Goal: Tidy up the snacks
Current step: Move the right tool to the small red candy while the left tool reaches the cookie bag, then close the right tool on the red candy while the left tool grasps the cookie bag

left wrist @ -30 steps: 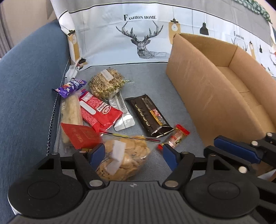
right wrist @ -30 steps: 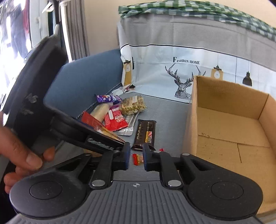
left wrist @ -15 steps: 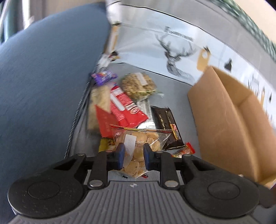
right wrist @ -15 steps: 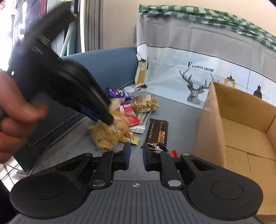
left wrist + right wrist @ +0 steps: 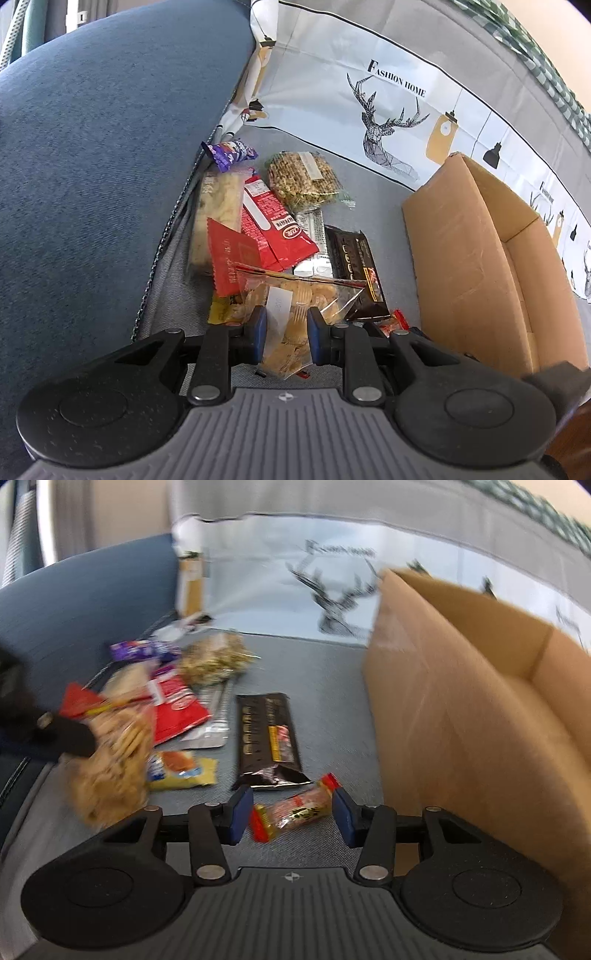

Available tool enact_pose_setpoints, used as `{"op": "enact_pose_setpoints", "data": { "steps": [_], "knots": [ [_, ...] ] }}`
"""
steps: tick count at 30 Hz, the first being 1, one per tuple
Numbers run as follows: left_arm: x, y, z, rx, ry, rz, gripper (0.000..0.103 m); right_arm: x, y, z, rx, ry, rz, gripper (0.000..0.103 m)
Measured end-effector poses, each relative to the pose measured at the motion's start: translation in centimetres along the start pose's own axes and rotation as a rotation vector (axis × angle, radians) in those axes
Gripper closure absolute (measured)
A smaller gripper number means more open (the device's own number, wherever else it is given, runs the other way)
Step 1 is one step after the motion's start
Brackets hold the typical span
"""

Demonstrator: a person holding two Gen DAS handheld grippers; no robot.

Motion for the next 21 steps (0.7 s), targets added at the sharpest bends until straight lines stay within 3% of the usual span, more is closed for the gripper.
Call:
{"op": "enact_pose_setpoints", "data": {
  "steps": [6,9,15,21],
  "knots": [
    [-0.1,-0.4,-0.2,0.021,0.019,0.011,0.077,-1.7,0.3,0.2,-0.085,0.025,-0.029,0.057],
    [0.0,-0.6,-0.3,0.037,0.030,0.013,0.073,-1.6,0.5,0.1,-0.049,0.024,-0.006,0.084],
    [0.3,-0.7,-0.7,0.054,0.058,0.009,0.064,-0.9,0.6,0.3,0.005,-0.057,0.010,0.086],
    [0.6,-0.5,-0.7,0.051,0.083,0.002,0.045,1.4,0.5,-0.3,0.129,-0.232,-0.075,0.086]
  ]
}}
Point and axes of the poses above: each gripper's, at about its wrist camera, not at the fingertips, and x roughly against the way its jaws point, z to its right, y to its underside, the point moved 2 cm from there along -x, roughly the way its jaws point, and after that the axes turned 1 degree about -z, right-handed, at the moved point
